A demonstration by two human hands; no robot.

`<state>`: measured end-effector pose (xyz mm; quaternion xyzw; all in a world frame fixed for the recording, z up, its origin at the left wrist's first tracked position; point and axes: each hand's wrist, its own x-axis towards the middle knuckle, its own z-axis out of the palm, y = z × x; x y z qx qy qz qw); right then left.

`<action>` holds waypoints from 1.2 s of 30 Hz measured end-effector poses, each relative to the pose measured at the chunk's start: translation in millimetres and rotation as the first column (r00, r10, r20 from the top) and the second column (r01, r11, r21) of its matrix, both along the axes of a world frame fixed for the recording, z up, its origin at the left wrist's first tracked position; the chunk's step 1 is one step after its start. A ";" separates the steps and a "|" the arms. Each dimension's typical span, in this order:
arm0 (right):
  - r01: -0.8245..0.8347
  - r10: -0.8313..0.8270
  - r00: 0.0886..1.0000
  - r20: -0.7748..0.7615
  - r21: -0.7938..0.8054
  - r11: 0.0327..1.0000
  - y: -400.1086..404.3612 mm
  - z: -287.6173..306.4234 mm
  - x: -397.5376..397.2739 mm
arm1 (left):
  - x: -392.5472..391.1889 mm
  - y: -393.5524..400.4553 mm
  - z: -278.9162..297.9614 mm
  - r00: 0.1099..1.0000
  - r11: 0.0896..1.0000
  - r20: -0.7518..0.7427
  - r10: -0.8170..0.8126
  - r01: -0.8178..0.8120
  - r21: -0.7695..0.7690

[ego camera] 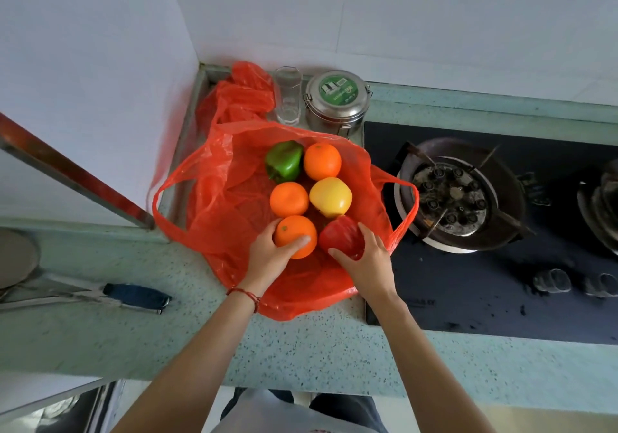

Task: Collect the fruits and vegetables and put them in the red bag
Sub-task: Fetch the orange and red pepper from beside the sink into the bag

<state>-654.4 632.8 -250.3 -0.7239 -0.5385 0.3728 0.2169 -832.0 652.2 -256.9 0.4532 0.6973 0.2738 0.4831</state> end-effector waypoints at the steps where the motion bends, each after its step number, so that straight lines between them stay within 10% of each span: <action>1: 0.005 -0.005 1.000 -0.002 0.000 1.000 0.2 -0.5 -0.5 | -0.2 0.2 0.5 1.000 1.000 0.008 0.005 -0.005 -0.006; 27: 0.031 -0.038 0.998 0.059 0.123 0.992 -27.9 9.2 -5.0 | -13.8 -21.1 0.9 1.000 0.989 0.011 -0.014 0.013 0.149; 36: 0.016 -0.092 0.951 0.295 0.249 0.968 -62.0 14.2 3.8 | 1.4 -32.1 18.1 0.915 0.846 -0.299 -0.271 0.374 0.379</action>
